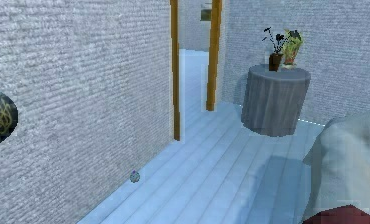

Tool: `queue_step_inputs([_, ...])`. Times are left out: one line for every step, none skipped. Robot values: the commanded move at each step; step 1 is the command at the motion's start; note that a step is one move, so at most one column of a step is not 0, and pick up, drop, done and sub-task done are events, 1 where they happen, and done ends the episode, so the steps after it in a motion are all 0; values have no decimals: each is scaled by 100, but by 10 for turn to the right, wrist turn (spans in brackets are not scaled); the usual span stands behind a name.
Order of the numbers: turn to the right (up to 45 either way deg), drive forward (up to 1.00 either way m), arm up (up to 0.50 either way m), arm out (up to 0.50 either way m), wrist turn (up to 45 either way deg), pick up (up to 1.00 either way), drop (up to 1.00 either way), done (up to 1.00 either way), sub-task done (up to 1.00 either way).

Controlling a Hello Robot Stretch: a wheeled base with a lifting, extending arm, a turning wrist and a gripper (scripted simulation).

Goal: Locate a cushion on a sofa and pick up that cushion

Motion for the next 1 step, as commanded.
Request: queue_step_inputs([0,0,-30,0,0,0,0,0,0])
